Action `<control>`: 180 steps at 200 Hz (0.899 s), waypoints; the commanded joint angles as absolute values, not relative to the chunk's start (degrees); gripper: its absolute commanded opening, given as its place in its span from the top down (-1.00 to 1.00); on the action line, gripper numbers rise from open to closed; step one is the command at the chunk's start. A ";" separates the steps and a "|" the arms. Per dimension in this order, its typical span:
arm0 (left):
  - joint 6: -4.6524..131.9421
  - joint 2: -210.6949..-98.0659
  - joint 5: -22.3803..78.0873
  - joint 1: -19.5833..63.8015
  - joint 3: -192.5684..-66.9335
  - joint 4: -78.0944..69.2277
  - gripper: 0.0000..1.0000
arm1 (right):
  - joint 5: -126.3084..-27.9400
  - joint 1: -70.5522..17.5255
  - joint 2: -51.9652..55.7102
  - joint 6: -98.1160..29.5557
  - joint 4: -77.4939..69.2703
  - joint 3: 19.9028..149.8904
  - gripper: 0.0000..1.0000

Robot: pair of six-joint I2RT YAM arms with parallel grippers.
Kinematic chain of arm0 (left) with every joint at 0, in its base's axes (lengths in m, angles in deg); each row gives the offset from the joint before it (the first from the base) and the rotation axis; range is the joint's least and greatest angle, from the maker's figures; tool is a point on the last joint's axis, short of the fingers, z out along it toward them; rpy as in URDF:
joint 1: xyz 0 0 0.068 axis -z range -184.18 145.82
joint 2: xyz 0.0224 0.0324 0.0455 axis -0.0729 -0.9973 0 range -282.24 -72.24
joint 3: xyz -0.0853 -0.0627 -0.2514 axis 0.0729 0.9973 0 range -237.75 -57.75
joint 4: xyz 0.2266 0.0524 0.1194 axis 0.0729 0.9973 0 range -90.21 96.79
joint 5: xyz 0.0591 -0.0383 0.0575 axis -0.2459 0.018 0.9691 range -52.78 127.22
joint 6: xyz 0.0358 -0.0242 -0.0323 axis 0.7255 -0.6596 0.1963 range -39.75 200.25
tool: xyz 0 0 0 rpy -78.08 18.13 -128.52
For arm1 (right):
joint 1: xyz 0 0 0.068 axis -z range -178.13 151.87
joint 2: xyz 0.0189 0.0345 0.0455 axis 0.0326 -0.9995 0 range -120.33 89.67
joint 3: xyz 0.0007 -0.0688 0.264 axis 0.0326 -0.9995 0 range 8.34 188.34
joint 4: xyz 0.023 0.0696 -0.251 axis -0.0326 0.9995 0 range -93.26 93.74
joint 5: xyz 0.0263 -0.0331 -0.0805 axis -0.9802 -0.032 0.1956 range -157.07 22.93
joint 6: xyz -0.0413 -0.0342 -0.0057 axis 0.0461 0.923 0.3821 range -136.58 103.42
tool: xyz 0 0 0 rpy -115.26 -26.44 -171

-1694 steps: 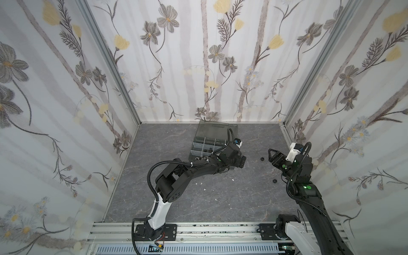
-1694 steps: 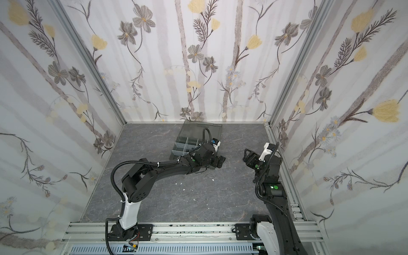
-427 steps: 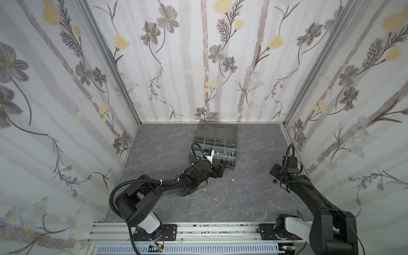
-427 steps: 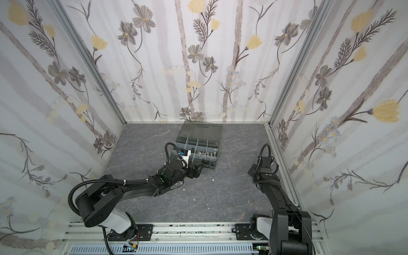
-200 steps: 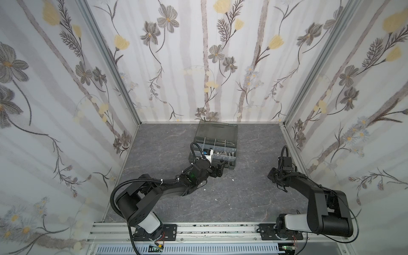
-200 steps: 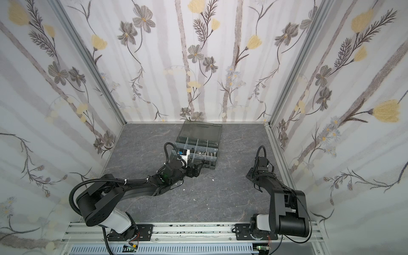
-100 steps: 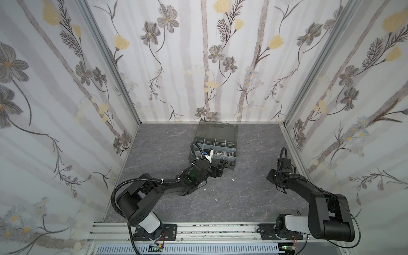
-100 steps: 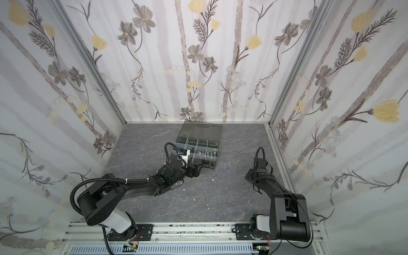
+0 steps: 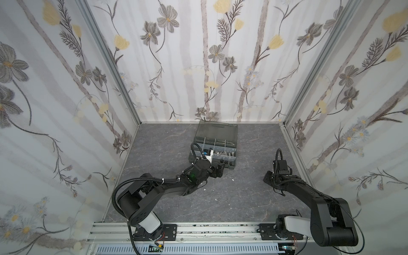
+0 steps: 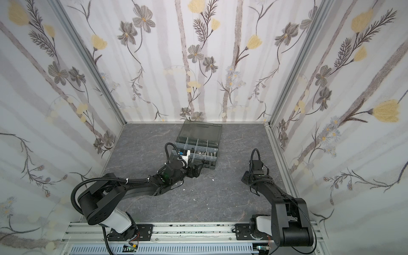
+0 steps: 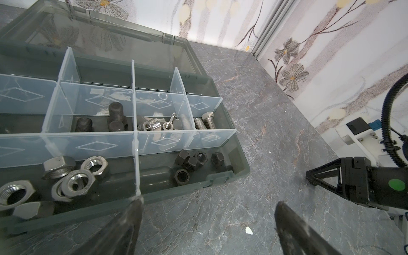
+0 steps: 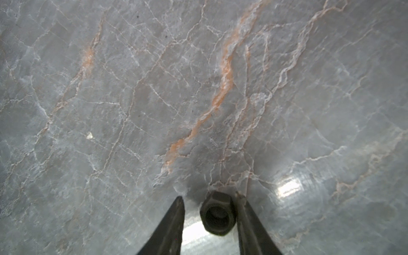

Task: Sort the screws and nuts into containers
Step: 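Drop the nut into the box with the right gripper while the left withdraws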

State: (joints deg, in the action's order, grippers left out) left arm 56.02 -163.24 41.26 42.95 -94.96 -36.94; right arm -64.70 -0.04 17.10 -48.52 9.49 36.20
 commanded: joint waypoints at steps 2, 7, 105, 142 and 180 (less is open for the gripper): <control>55.33 -162.94 41.18 42.93 -94.83 -38.77 -0.87 | -66.05 -0.33 16.81 -49.71 12.47 35.79 0.40; 55.36 -163.05 41.18 42.93 -94.84 -38.80 -0.87 | -66.03 -0.37 16.75 -49.79 12.36 35.77 0.42; 56.25 -161.88 42.30 42.92 -95.07 -37.30 -0.88 | -67.39 -1.75 17.18 -49.36 11.71 36.80 0.78; 55.91 -159.17 42.54 42.92 -93.88 -36.44 -0.94 | -68.45 -5.23 17.59 -48.55 11.51 39.83 0.81; 55.75 -153.67 44.81 42.93 -91.66 -33.61 -1.00 | -68.83 -11.32 16.72 -47.54 12.27 45.82 0.82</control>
State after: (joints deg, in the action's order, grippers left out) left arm 56.07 -156.53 42.52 42.95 -92.93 -34.91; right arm -68.44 -8.17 17.21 -48.83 11.81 42.60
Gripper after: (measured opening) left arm 0.998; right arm 0.190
